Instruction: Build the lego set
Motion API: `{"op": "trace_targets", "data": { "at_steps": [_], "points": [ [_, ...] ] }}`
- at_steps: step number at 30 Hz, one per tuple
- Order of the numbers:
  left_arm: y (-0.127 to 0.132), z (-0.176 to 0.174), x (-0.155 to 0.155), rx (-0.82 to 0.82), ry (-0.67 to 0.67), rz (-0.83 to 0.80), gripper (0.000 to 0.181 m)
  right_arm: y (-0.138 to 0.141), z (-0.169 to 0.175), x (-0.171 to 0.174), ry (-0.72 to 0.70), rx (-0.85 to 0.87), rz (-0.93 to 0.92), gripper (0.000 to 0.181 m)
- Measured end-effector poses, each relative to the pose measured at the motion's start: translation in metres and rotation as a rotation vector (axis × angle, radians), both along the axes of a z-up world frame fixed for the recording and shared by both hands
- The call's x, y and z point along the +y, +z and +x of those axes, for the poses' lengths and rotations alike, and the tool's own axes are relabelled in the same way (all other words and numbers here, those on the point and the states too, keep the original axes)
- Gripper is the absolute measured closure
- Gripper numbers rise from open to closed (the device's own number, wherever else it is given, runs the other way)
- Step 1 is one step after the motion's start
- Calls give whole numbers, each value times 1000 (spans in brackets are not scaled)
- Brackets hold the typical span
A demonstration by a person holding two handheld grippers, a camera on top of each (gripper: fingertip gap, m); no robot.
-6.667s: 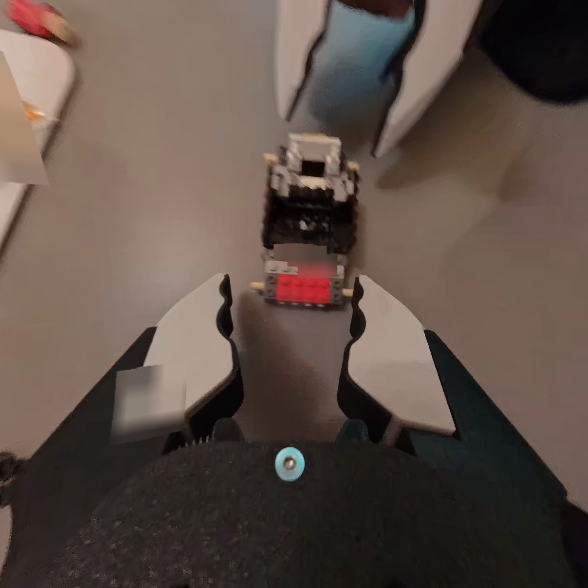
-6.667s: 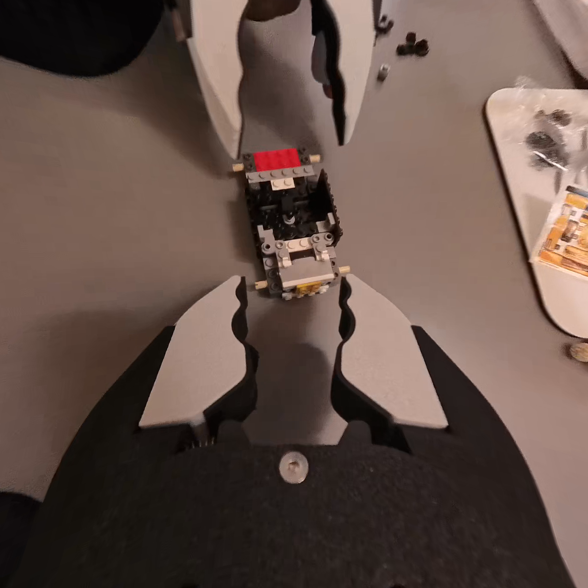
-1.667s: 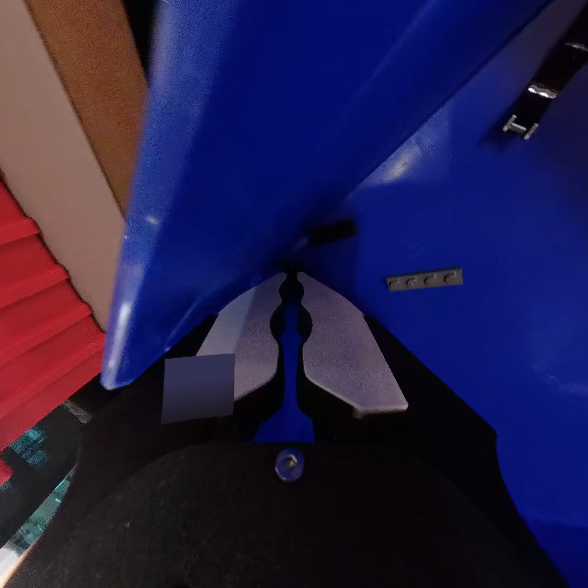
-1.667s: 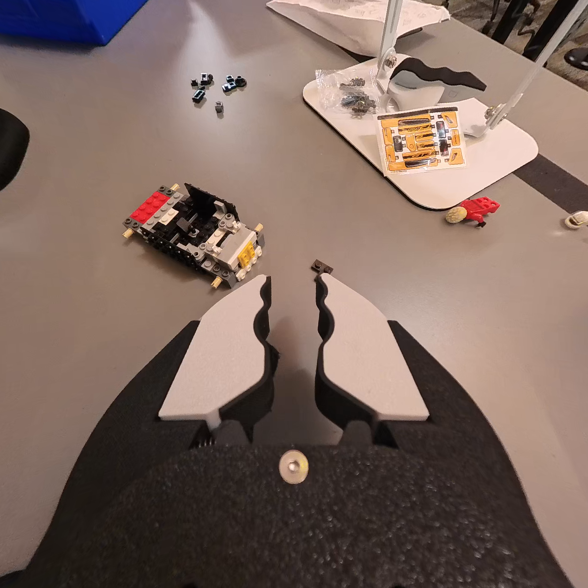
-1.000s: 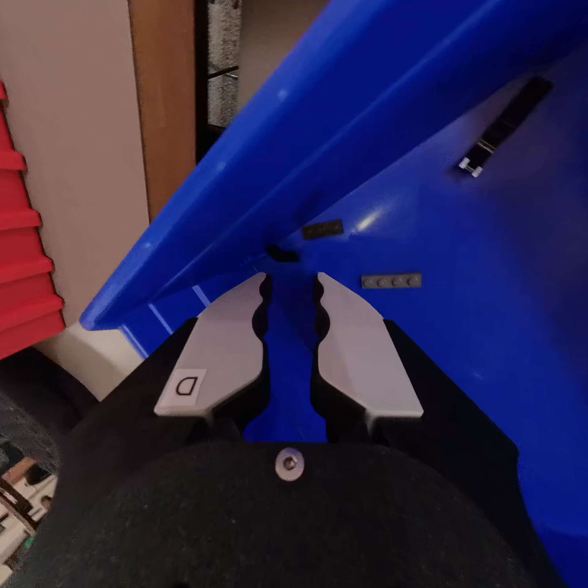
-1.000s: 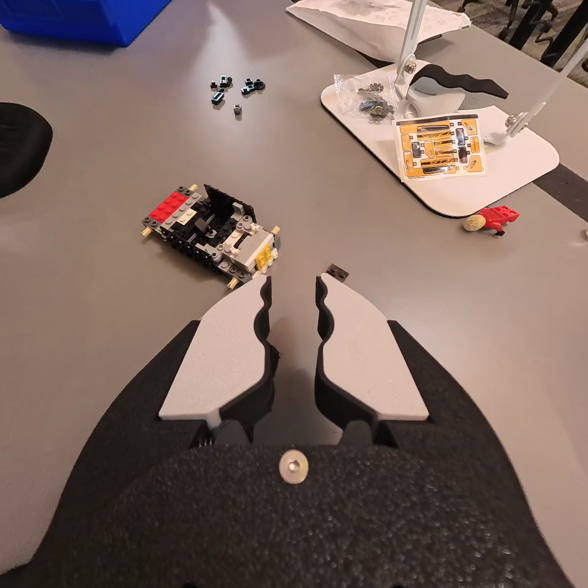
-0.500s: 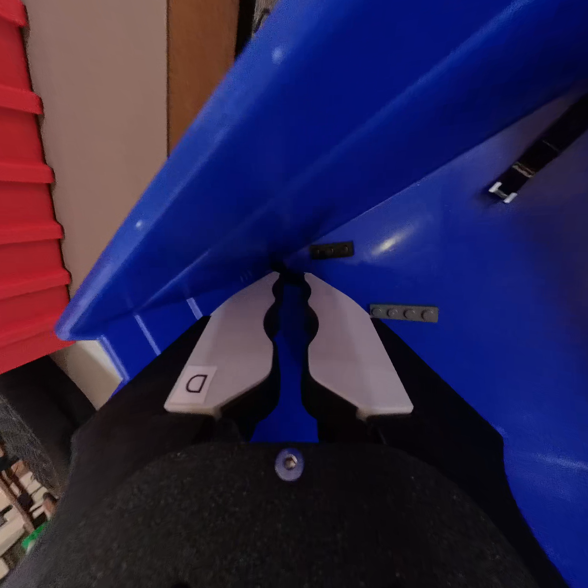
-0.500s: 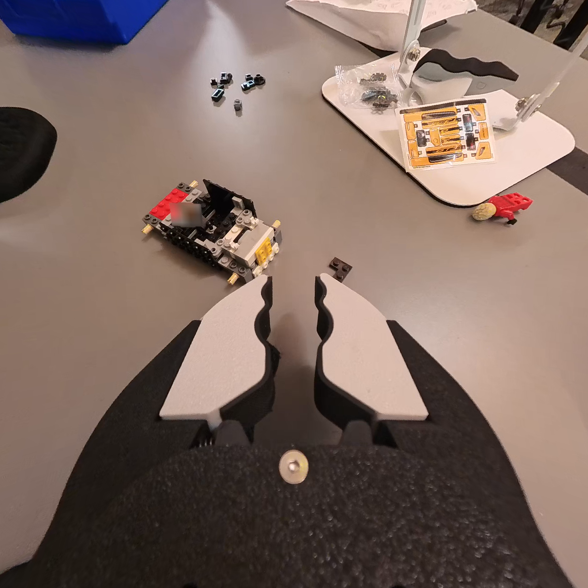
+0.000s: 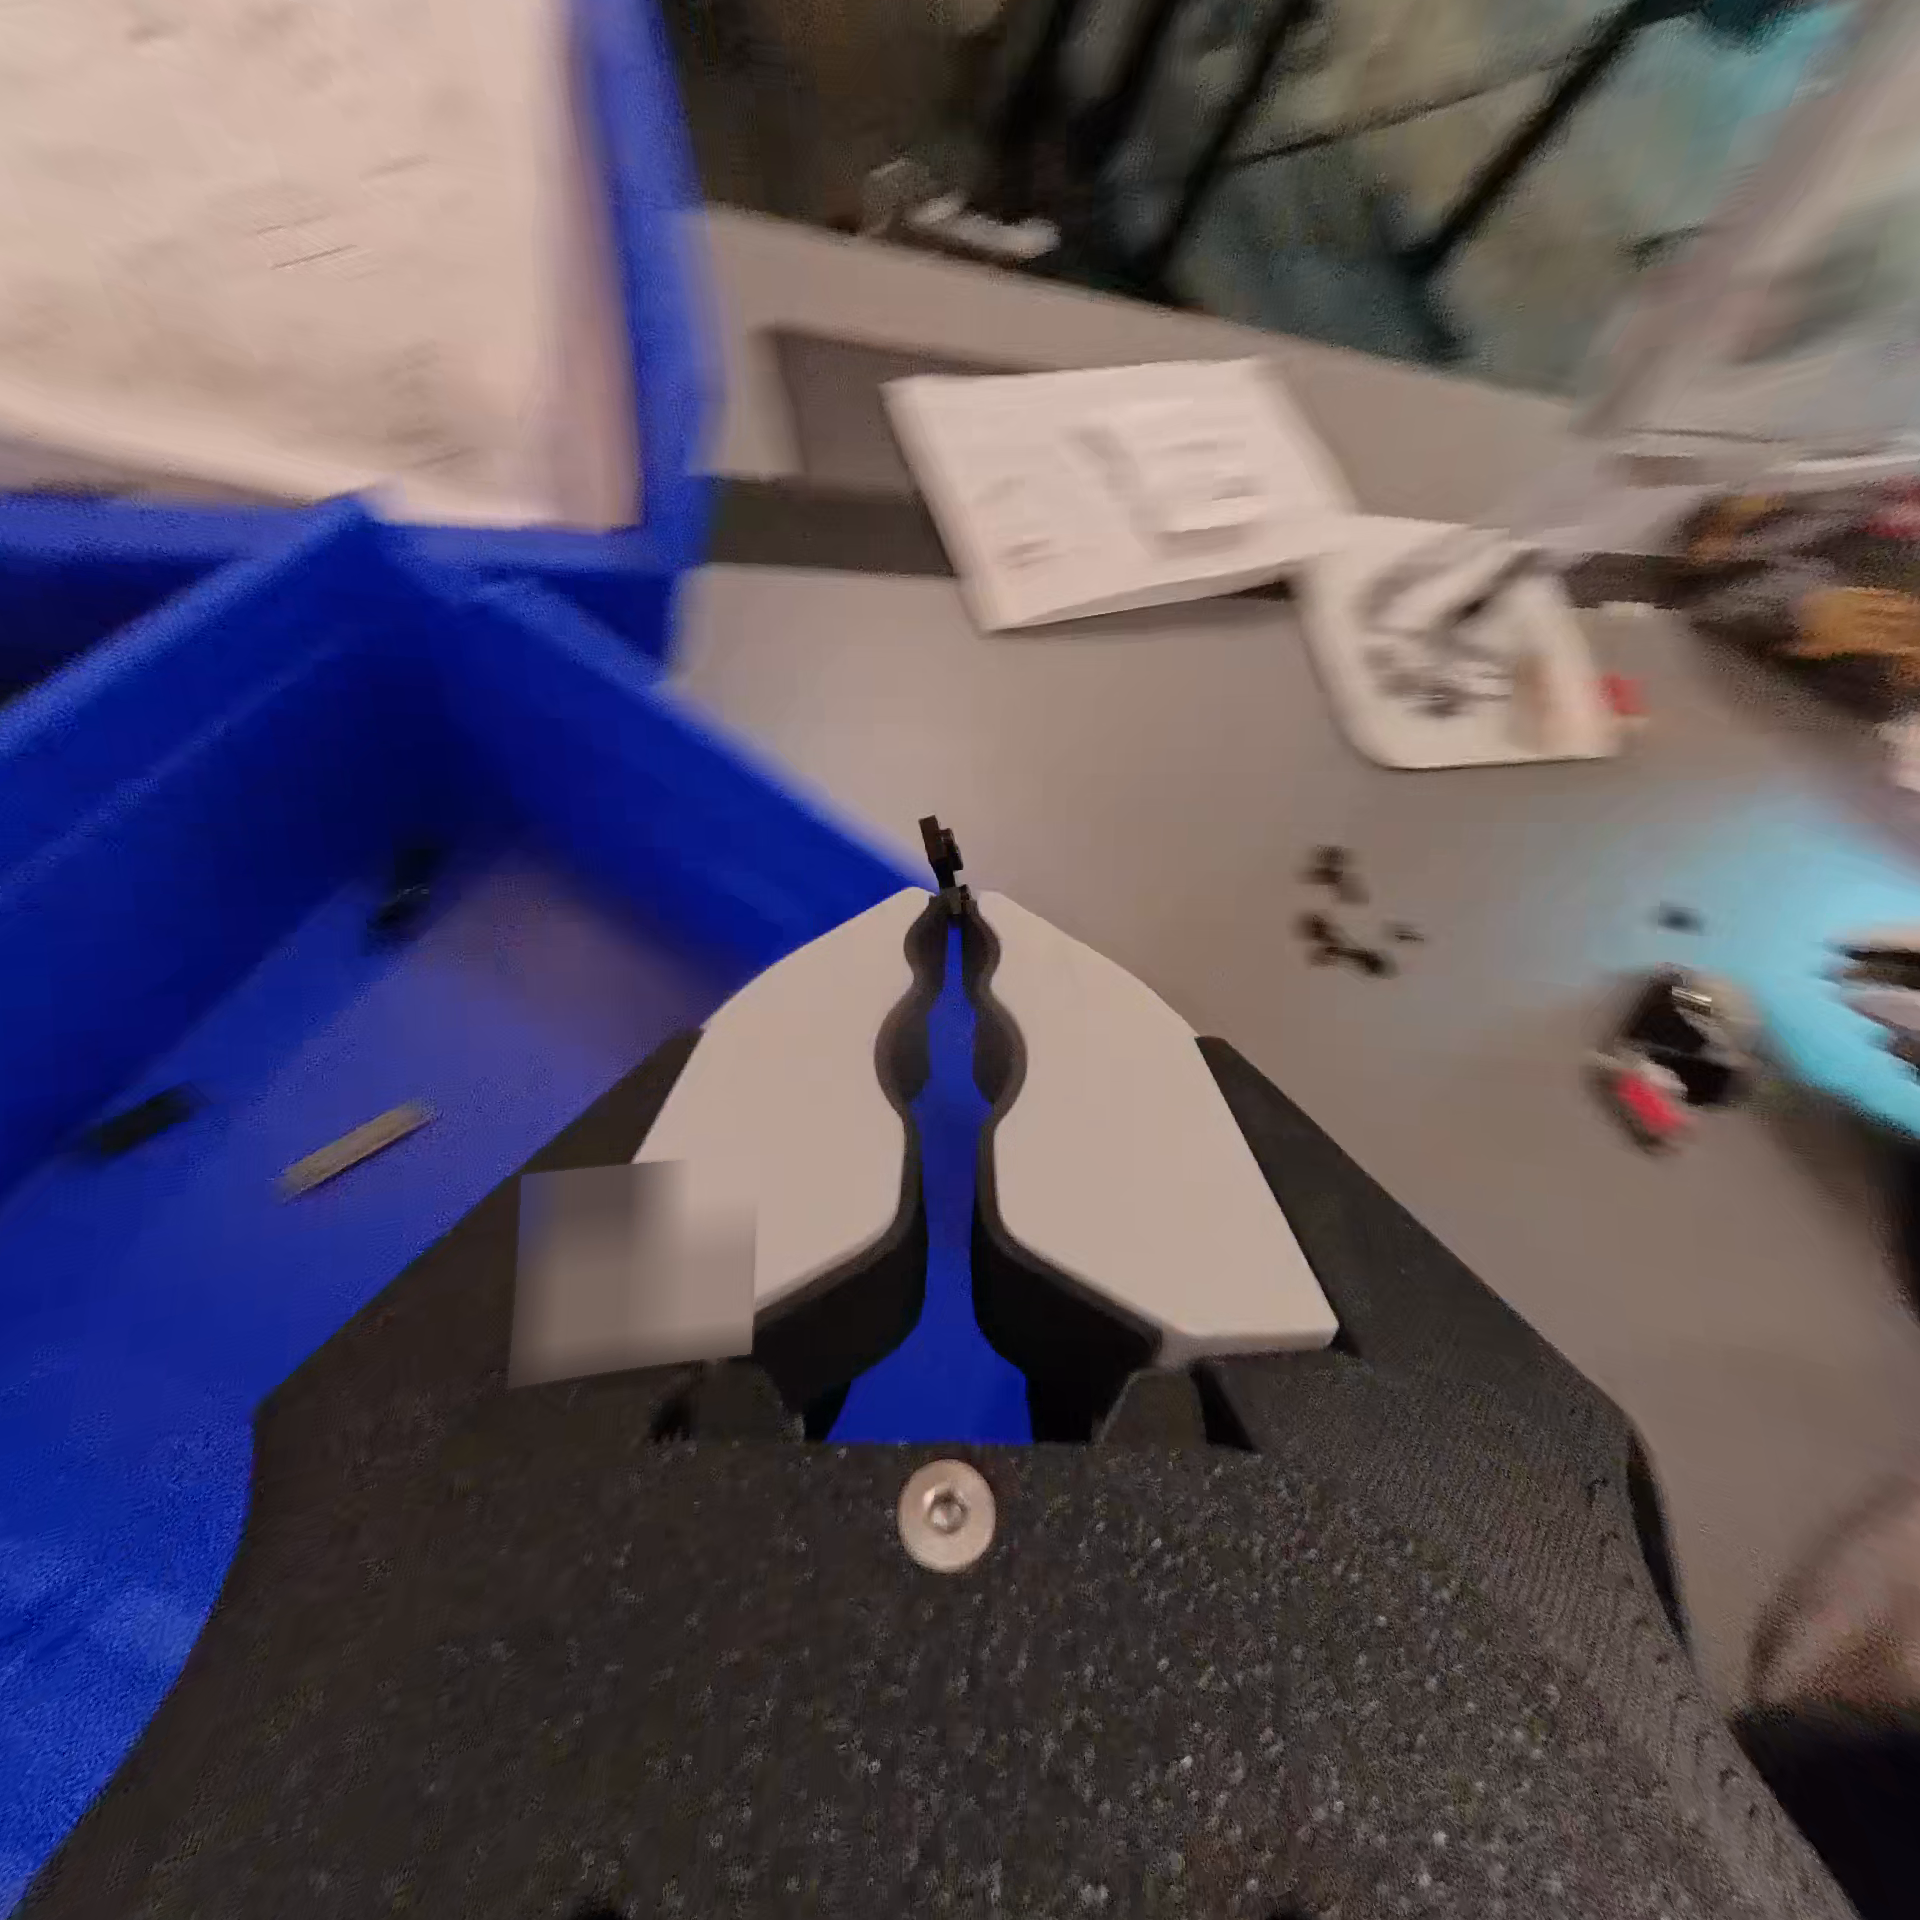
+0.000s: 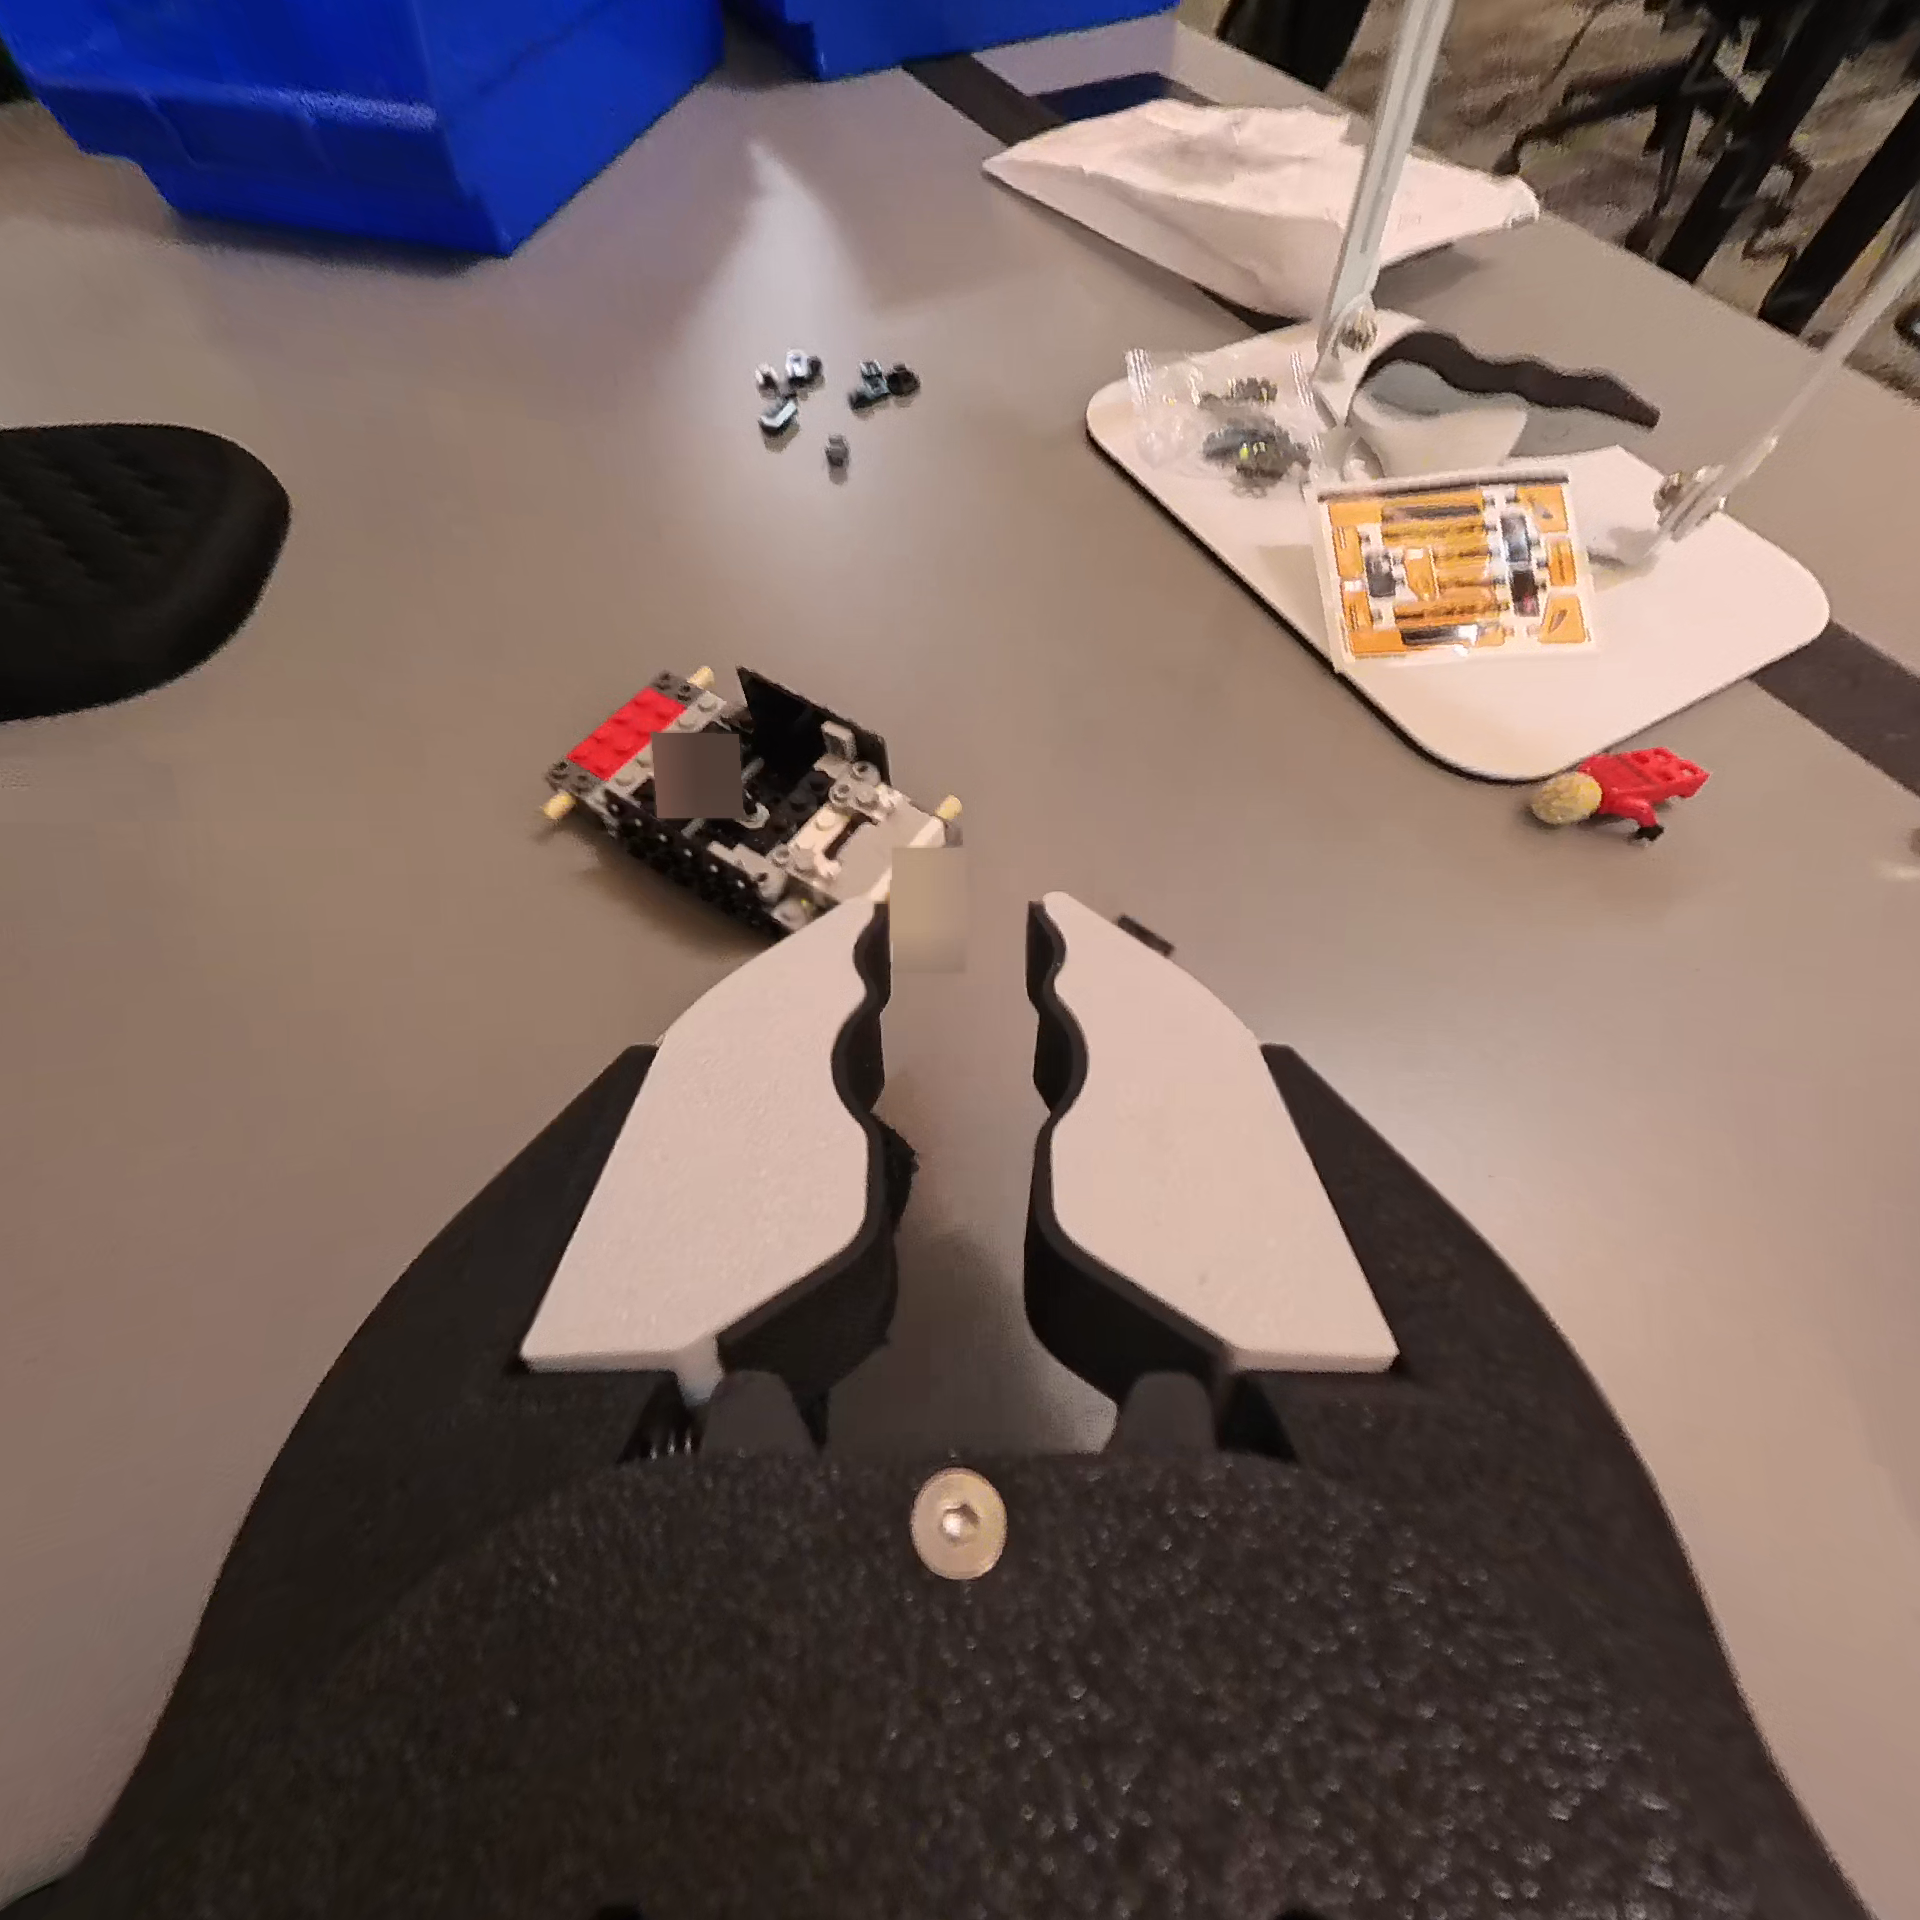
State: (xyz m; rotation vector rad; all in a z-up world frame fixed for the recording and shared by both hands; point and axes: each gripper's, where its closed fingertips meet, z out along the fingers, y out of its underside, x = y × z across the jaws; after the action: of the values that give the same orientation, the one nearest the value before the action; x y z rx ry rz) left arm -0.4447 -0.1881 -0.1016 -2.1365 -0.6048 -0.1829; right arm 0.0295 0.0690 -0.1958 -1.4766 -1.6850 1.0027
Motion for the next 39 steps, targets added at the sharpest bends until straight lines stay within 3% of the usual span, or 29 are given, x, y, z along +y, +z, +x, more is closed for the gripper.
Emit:
{"op": "trace_targets", "data": {
  "at_steps": [4, 7, 11, 15, 21, 31, 36, 39],
  "points": [
    [43, 125, 50, -53, -353, 290, 179, 22, -9, -20, 65, 105, 38, 156],
    [60, 227, 80, -107, -629, 456, 179, 43, -19, -44, 128, 193, 122, 156],
    [59, 339, 106, -65, -940, 581, 179, 78, -28, -83, 213, 326, 140, 157],
    [44, 407, 127, 55, -1107, 614, 179, 112, -27, -105, 271, 415, -42, 166],
    [17, 448, 142, 160, -1200, 571, 179, 116, -22, -98, 296, 399, -203, 164],
    [-3, 453, 149, 145, -1185, 547, 179, 95, -24, -106, 356, 300, -351, 176],
    [-4, 446, 163, 305, -1082, 577, 161, 92, -28, -90, 297, 263, -616, 177],
    [-8, 443, 170, 448, -1031, 557, 162, 89, -31, -83, 259, 237, -759, 177]
  ]
}}
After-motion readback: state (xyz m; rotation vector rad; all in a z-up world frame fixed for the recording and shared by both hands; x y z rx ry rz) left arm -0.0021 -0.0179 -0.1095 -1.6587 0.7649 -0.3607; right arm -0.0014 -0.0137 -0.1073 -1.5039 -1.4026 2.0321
